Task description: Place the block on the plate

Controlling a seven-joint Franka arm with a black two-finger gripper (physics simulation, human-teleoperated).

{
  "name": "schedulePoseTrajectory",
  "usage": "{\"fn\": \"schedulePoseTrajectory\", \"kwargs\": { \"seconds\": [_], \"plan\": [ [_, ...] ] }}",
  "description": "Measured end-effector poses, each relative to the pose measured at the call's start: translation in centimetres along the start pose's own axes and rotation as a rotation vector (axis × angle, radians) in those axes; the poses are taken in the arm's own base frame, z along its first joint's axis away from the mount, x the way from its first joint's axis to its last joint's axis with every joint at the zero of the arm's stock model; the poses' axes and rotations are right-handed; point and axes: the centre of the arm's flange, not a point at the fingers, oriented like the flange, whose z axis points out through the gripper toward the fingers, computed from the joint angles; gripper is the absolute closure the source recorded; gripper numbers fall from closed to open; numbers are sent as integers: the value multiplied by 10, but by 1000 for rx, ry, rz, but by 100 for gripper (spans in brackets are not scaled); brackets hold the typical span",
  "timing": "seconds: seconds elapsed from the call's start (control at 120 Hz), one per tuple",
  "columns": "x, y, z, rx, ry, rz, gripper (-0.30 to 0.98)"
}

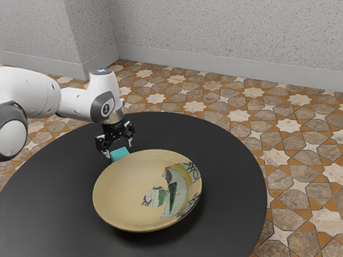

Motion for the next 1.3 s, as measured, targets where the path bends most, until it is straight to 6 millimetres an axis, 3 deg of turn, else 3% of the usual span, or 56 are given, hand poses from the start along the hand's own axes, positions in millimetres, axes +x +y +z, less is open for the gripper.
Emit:
{"fn": "schedulePoseTrajectory", "kwargs": {
  "seconds": [0.208, 0.808, 1.3],
  "plan": [
    [0, 3, 12, 3, 25, 53, 0],
    [-13, 9, 17, -8, 24, 126, 0],
    [-13, 8, 18, -8, 21, 138, 18]
  ]
}}
